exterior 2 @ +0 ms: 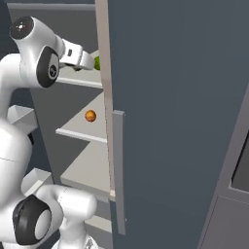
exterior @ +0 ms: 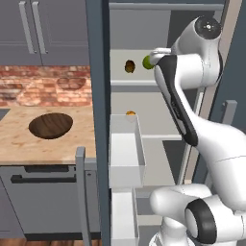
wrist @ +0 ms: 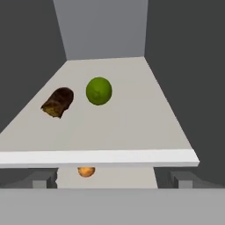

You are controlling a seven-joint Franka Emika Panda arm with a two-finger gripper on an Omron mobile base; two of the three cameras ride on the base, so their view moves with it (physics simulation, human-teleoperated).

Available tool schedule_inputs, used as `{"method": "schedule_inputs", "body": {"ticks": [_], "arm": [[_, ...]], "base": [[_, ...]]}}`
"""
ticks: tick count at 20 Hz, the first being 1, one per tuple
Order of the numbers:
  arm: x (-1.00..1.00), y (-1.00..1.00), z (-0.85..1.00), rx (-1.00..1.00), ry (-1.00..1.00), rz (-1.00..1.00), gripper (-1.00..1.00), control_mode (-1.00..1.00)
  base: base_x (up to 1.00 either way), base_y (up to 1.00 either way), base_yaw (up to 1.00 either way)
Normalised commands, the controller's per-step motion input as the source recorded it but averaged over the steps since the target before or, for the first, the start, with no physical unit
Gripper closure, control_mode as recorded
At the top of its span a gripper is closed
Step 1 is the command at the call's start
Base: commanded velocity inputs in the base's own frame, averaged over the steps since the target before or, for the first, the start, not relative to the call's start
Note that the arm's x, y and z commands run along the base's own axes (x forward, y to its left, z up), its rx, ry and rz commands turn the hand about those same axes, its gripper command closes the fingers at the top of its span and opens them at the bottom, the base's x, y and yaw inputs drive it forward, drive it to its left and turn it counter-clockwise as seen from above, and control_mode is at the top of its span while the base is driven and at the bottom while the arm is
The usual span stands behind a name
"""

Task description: Take the sweet potato, peach, and lime from the freezer and place them in the bowl on the counter.

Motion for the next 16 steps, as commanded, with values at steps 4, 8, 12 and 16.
{"method": "schedule_inputs", "body": {"ticks": [4, 8, 12, 16], "arm": [[0.24, 0.0, 0.0, -0.01, 0.0, 0.0, -1.0, -1.0], [0.29, 0.0, -0.05, 0.0, 0.0, 0.0, -1.0, -1.0], [0.36, 0.0, -0.1, 0.0, 0.0, 0.0, -1.0, -1.0], [0.35, 0.0, -0.13, 0.0, 0.0, 0.0, -1.0, -1.0]], "base": [[0.0, 0.0, 0.0], [0.0, 0.0, 0.0], [0.0, 0.0, 0.0], [0.0, 0.0, 0.0]]}}
